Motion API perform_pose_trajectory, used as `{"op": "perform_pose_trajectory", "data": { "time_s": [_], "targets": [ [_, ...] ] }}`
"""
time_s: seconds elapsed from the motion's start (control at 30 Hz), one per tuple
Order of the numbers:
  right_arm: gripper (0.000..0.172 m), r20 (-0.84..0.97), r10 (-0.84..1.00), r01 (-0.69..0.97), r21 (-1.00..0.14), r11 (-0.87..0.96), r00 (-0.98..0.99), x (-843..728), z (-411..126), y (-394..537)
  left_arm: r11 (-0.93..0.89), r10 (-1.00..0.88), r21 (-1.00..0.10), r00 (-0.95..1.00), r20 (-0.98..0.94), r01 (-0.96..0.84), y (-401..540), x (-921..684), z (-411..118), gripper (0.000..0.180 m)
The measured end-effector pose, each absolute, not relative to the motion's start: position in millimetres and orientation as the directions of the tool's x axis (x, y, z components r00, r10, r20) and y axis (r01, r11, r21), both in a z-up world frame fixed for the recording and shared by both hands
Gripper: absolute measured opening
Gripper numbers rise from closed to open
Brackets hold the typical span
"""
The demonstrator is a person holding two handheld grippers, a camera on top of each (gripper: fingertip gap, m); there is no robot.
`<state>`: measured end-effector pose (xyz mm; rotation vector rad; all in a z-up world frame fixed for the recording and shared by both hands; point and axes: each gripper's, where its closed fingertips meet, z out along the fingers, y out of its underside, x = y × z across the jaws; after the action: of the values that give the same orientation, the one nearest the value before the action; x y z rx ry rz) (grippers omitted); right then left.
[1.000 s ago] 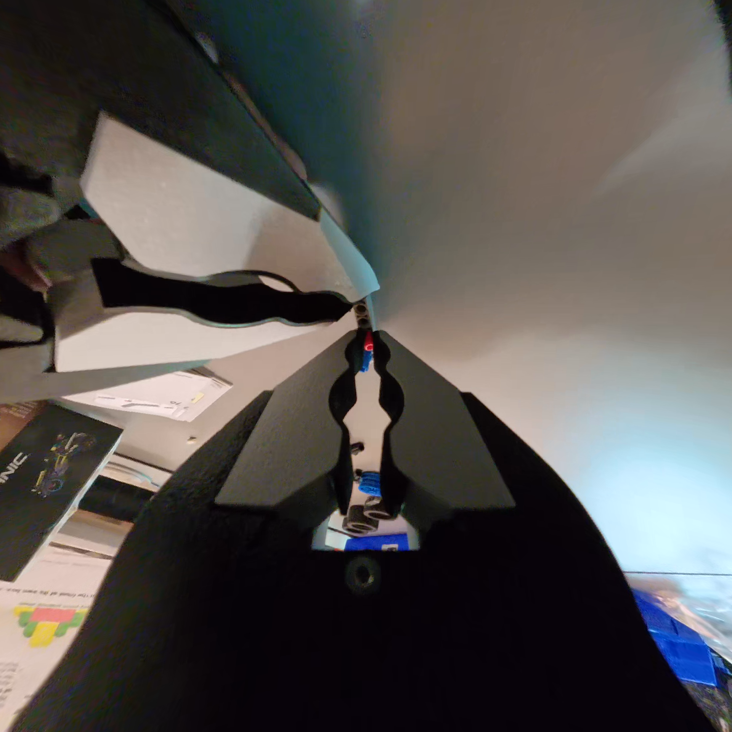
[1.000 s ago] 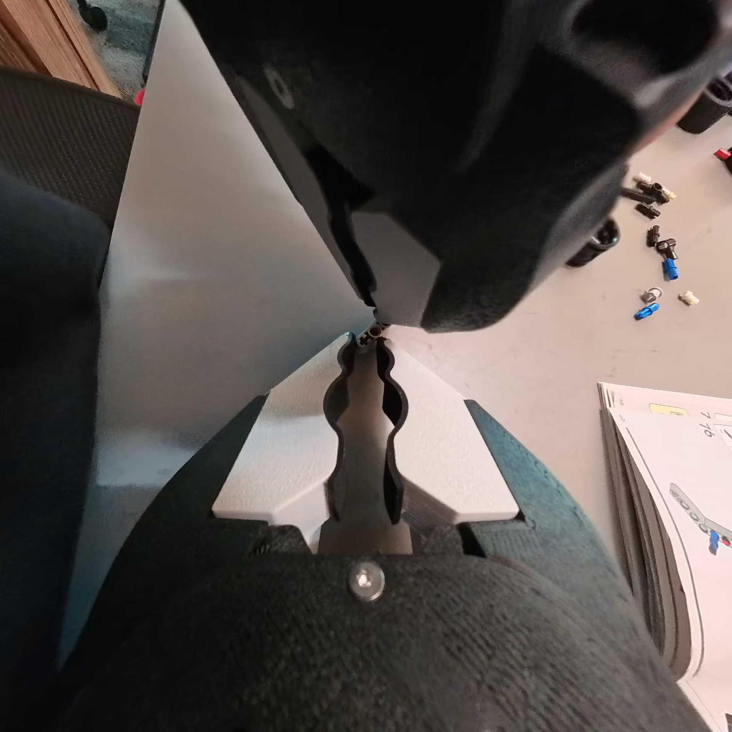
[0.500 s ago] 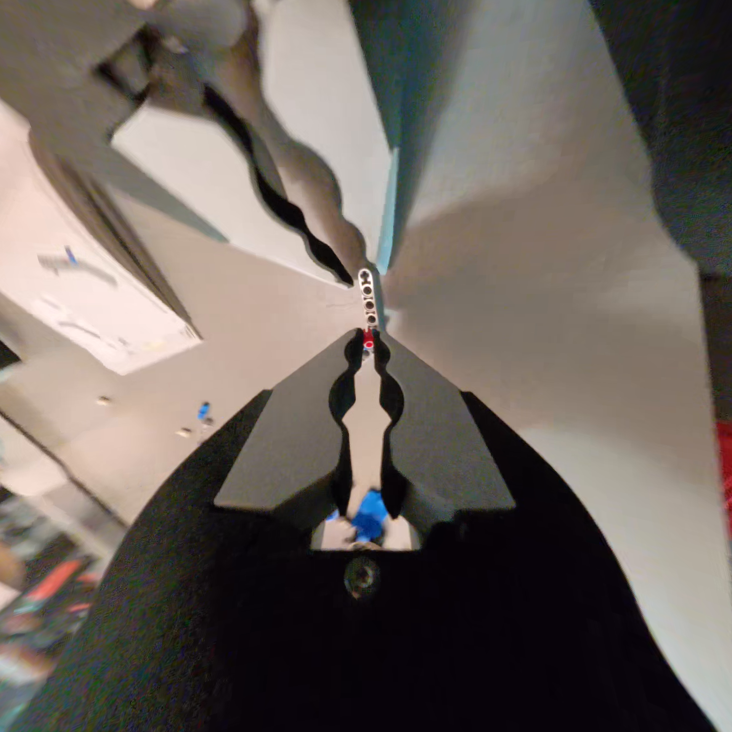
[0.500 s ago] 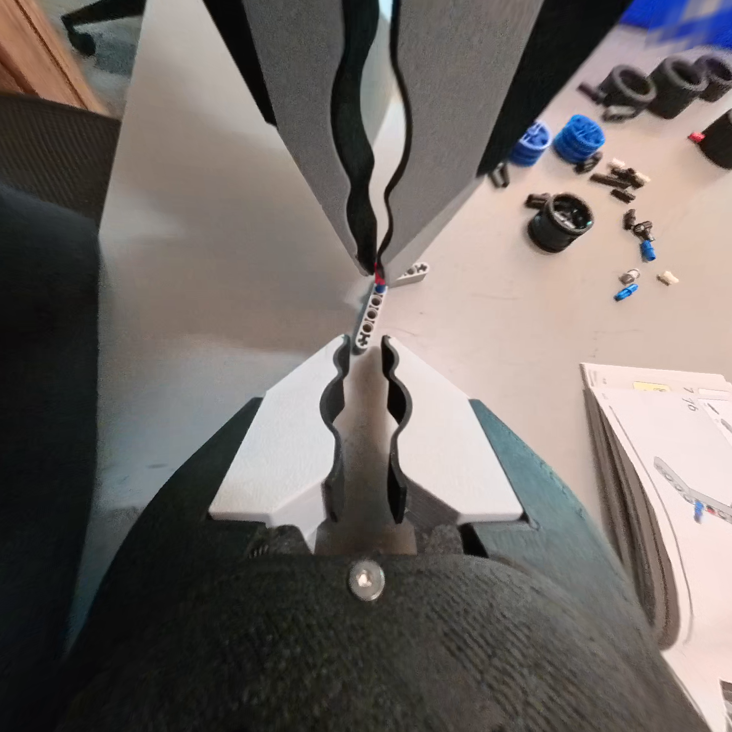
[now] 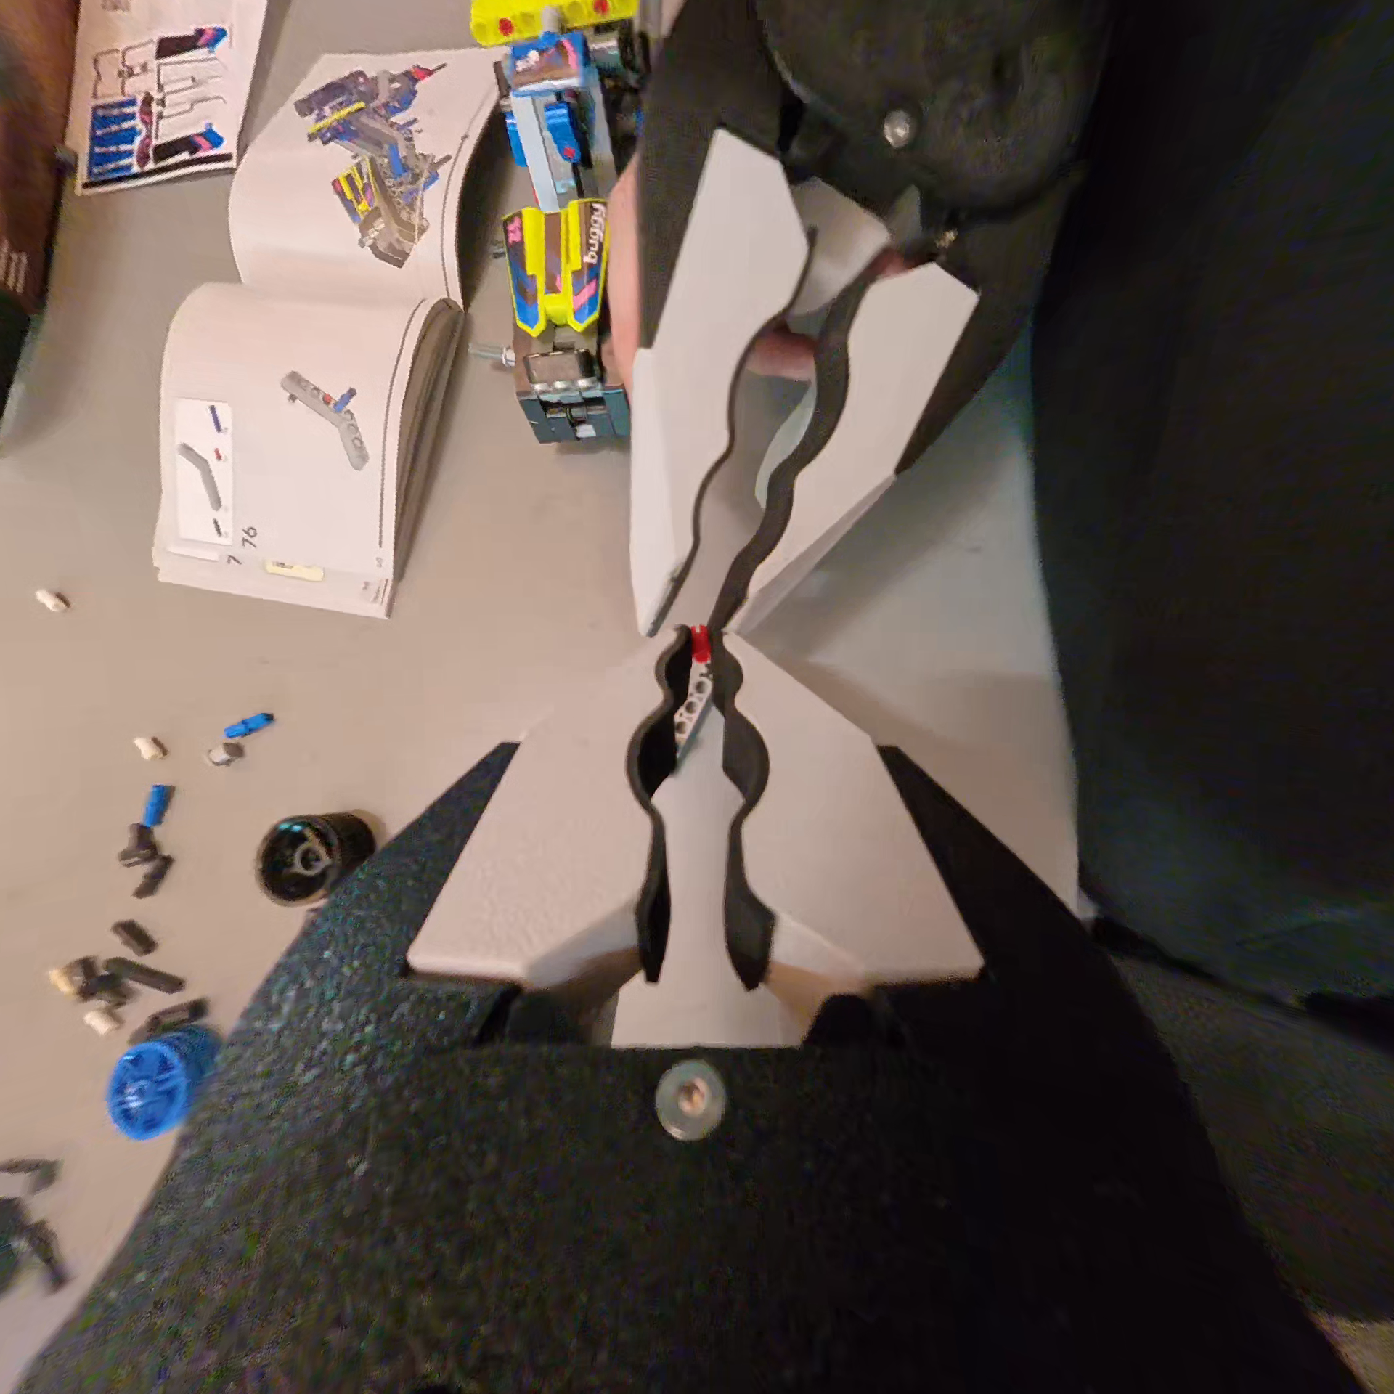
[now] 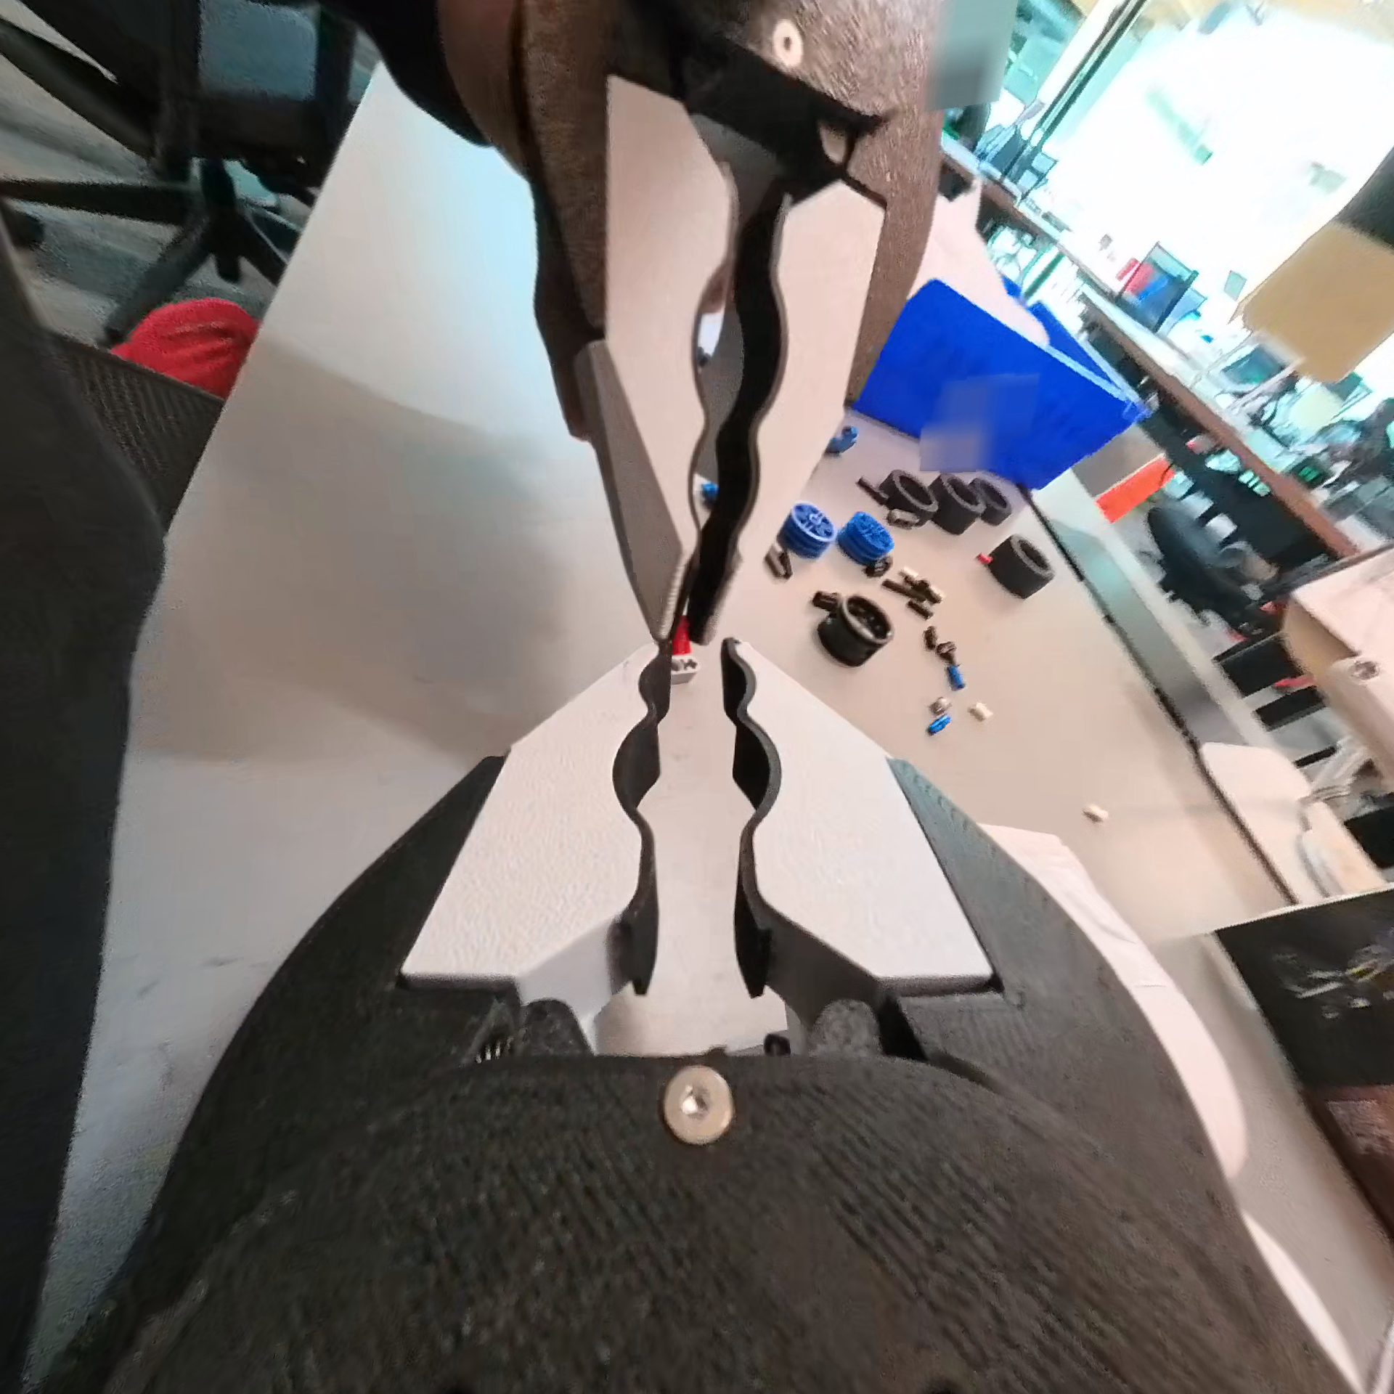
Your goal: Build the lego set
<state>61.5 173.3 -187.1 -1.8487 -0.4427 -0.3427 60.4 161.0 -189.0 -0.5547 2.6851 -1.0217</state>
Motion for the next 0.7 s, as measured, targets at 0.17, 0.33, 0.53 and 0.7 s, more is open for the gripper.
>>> {"op": "perform_pose_trajectory", "data": {
  "time_s": [0.17,0.33,0.53,0.7],
  "targets": [
    [0.008,0.587,0.073,0.587,-0.776,-0.231,0.806,64,-175,172,0.415,-0.537,-0.751,-0.804,0.253,-0.514,156,61,-176,0.002],
    [0.006,0.657,0.018,0.644,-0.733,-0.217,0.754,68,-167,170,0.159,-0.558,-0.723,-0.665,0.497,-0.673,152,65,-166,0.002],
    [0.003,0.726,-0.017,0.7,-0.669,-0.251,0.688,70,-165,168,0.007,-0.594,-0.659,-0.533,0.602,-0.752,154,71,-165,0.002],
    [0.002,0.711,-0.011,0.685,-0.681,-0.261,0.703,71,-167,169,-0.037,-0.608,-0.639,-0.49,0.624,-0.768,156,71,-167,0.002]
  ]
}}
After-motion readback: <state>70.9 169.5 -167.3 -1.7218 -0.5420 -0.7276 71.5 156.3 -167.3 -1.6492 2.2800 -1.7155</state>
